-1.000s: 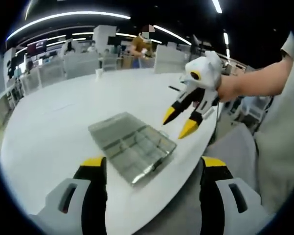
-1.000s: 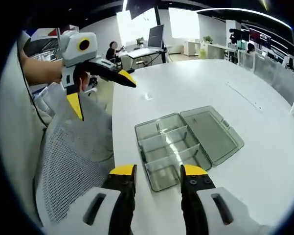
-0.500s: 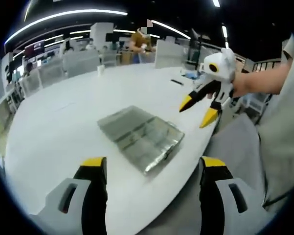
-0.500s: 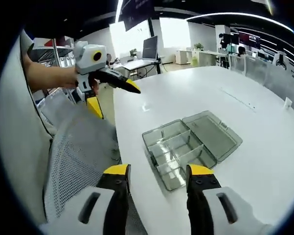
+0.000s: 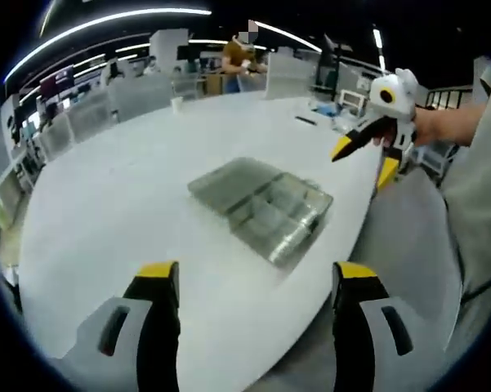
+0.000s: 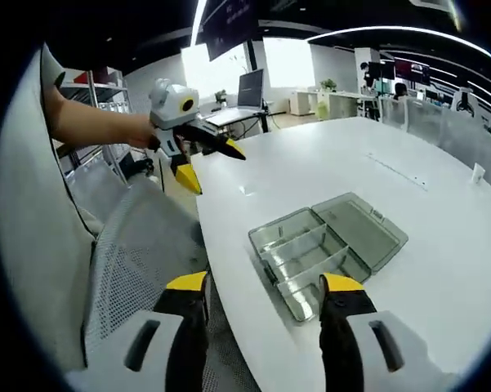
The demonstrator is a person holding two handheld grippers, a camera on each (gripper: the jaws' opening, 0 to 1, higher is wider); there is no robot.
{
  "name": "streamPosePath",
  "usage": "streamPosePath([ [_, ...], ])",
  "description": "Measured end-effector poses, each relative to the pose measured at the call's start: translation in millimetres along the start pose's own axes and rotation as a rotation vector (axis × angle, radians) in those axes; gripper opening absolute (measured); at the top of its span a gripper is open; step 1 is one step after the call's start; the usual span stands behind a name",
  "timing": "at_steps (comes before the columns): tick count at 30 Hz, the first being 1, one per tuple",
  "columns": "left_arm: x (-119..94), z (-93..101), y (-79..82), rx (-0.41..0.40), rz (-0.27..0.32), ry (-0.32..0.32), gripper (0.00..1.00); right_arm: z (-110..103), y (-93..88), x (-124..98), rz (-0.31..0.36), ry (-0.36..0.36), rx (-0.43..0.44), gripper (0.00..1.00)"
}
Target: Insert the divider into the dual guide fixture by aligning both edges with the guide slots and pushing it downward to the bottom, including one-sided entry, uneven engagement, binding, and posture correction.
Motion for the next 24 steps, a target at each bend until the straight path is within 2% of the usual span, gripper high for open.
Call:
streamPosePath([
  [4, -2.3, -13.7, -8.8, 0.018, -0.032, 0.008, 0.74, -2.7, 1.6, 0.9, 0.009, -0.001, 0.005, 0.53],
  [13, -1.0, -37.1, -19.1, 0.032, -0.063, 0.015, 0.72, -4.0, 5.1, -0.2, 0.01, 0.004, 0.009, 0.53],
  [18, 2.4, -50.3, -28.4, 0.088, -0.114, 0.001, 0.69, -3.2, 6.7, -0.7, 0.007, 0.002, 0.008, 0.54],
  [24, 5.9, -64.1, -32.3, 0.116, -0.14, -0.005, 0.67, -3.3, 7.8, -2.2, 0.003, 0.002, 0.008, 0.54],
])
Point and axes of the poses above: the point that each gripper's makers call its tool centre point, and the gripper's own axes: x roughly forward along the fingers, z roughly to its right, y roughly out of its top, the point moved 5 cm from there along -x, roughly backward along the fingers, and after that the axes turned 8 degrees about z, right-handed, at the moved point
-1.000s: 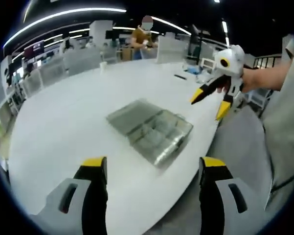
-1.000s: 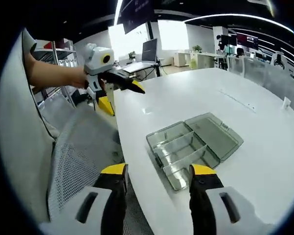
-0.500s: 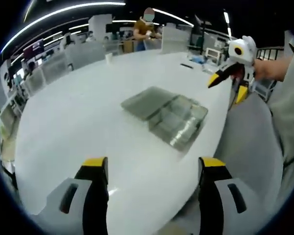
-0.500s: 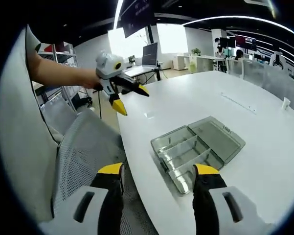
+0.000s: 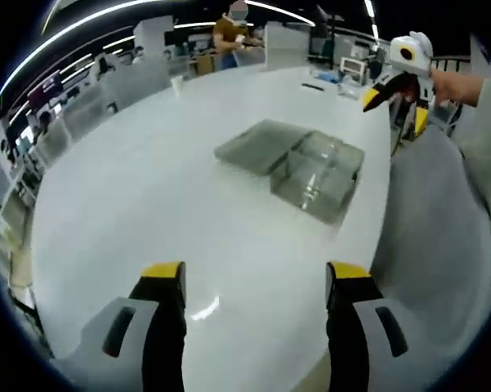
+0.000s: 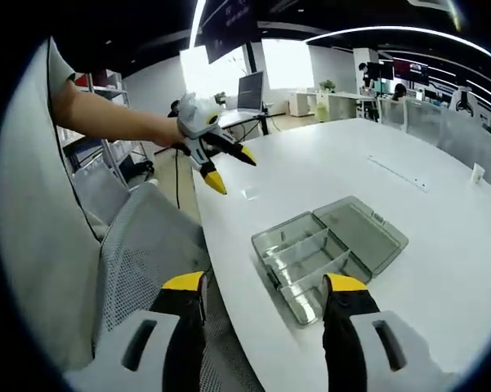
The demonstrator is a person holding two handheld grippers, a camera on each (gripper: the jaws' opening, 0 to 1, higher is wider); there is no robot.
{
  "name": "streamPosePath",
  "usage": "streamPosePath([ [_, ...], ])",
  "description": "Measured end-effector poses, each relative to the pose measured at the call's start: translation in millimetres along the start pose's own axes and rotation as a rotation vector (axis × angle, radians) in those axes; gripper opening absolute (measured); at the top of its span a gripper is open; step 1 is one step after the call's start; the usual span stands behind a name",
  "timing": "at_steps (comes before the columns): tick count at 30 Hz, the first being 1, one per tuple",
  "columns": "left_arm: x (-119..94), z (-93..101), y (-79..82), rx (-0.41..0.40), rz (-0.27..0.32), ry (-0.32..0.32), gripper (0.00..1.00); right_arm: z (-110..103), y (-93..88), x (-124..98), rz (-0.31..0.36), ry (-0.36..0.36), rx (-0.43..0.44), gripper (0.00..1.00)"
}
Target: Insert the divider into the dual guide fixture by aligning both edges with the guide slots and pushing it downward to the bottom, including one-sided entry, uneven engagement, binding, and posture correction.
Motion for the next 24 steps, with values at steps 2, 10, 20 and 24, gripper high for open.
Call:
streamPosePath([
  [2, 1.5, -3.6, -3.9, 0.02, -0.023, -0.005, 0.66, -0.2, -0.6, 0.0, -0.007, 0.003, -0.004, 0.54],
  [10, 6.1, -15.8, -18.5, 0.061, -0.081, -0.028, 0.61, 2.0, 1.4, -0.8, -0.015, 0.006, -0.011, 0.54],
  [20, 17.0, -26.4, -36.2, 0.161, -0.171, -0.084, 0.55, 4.1, 1.9, -1.3, -0.027, 0.012, -0.018, 0.54],
  [24, 20.5, -30.4, -42.2, 0.174, -0.196, -0.099, 0.49, 4.3, 2.3, -0.8, -0.029, 0.015, -0.017, 0.54],
])
Point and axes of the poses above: the point that each gripper's makers call its tool centre point, and the gripper's own axes: x roughly forward along the fingers, z roughly to its right, y roughly out of its top, the point moved 5 cm from there along -x, roughly backward along the fingers, and after that the axes turned 8 degrees about z, right-handed, at the moved point
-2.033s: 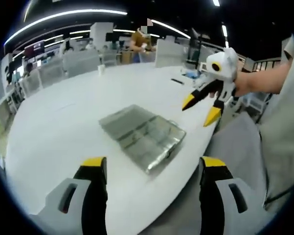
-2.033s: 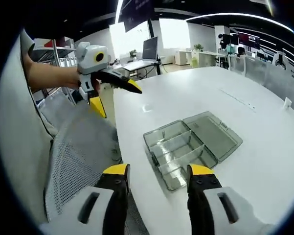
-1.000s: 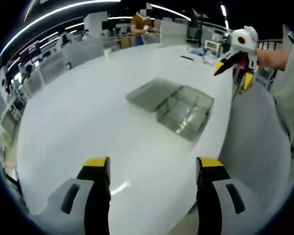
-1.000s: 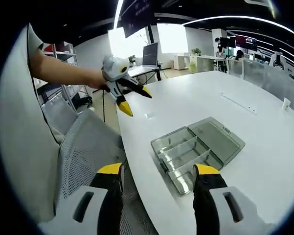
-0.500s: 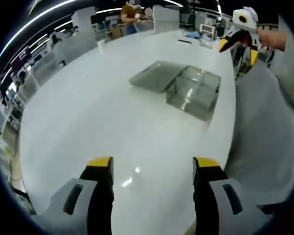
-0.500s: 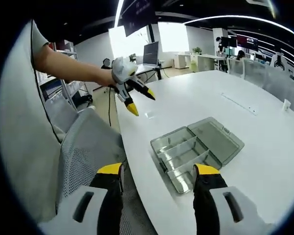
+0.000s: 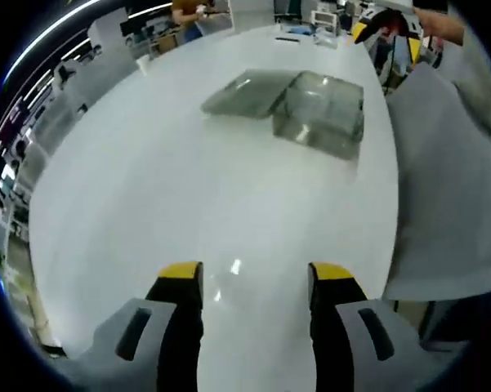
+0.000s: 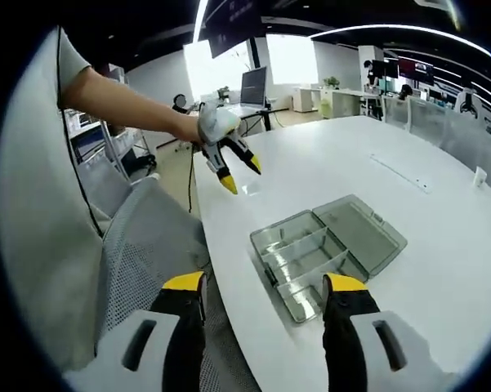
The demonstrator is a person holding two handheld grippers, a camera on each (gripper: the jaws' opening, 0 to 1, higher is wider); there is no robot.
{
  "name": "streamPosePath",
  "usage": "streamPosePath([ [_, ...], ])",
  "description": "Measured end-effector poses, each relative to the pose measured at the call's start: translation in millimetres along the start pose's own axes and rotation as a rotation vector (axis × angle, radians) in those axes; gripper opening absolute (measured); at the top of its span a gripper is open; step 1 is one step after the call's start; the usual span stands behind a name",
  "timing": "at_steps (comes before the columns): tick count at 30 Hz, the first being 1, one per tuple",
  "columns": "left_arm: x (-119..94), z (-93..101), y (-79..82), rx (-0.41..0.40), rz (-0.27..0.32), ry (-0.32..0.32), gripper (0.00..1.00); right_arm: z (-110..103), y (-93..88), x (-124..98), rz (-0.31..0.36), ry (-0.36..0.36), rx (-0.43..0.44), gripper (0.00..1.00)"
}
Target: Insert the divider into the dual guide fixture by aligning both edges with the guide slots and pushing it downward to the bottom, including one-sided entry, uneven engagement, binding, and posture correction.
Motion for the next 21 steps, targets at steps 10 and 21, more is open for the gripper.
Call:
streamPosePath([
  [10, 10.0, -5.5, -8.9, 0.047, -0.049, -0.037, 0.47, 0.6, -0.9, 0.7, -0.009, 0.003, 0.004, 0.54],
  [21, 16.2, -15.3, -9.1, 0.116, -0.108, -0.093, 0.45, 2.0, -0.6, 1.2, -0.008, 0.002, 0.007, 0.54],
])
Point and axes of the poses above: the point that each gripper's makers call its tool centre point, and the gripper's own axes: x roughly forward along the fingers, z roughly to its right, y roughly out of its top, the point moved 5 cm from there along -x, roughly backward along the fingers, and after that the axes turned 8 degrees about z, right-handed, at the moved point
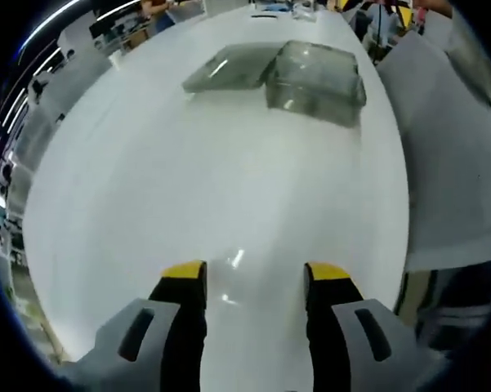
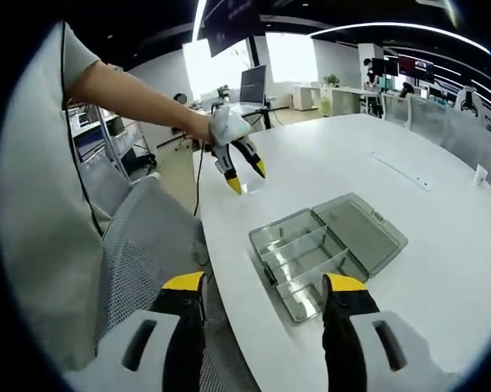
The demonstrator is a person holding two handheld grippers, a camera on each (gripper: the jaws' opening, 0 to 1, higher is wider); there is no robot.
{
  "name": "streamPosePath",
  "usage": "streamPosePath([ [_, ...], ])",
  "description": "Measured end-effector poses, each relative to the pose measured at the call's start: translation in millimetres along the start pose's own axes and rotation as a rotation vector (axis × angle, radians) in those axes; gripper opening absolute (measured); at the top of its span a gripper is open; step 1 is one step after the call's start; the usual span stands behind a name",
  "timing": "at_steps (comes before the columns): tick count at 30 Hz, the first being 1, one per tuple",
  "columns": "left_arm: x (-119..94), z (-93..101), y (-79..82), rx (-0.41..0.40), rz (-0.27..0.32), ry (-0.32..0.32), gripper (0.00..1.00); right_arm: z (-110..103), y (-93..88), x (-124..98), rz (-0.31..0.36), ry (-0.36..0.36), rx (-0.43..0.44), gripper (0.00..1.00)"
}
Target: Insert the divider into the dual guide fixture by aligning both edges with the guide slots and pushing it downward to the bottom, including one-sided entry, uneven engagement, binding, and posture correction.
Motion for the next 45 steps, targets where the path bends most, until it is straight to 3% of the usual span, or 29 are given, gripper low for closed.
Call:
streamPosePath([
  [22, 6.9, -1.2, -2.9, 0.007, -0.031, -0.084, 0.41, 4.9, -0.2, 1.1, -0.003, -0.002, 0.005, 0.53],
  [37, 4.2, -3.3, -4.9, 0.104, -0.138, -0.127, 0.33, 4.3, 0.1, 1.0, -0.001, -0.002, 0.001, 0.53],
  [45, 3.8, -1.7, -5.0, 0.096, -0.168, -0.117, 0.3, 3.9, 0.9, 1.4, 0.004, -0.002, -0.001, 0.53],
])
Point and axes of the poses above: the point that each gripper's makers call its tool centre point, and the gripper's own axes: x roughly forward along the fingers, z roughly to its right, y roughly out of its top, the point moved 5 cm from there along -x, roughly backward along the fingers, and after that the axes turned 8 degrees about z, right-handed, at the moved point
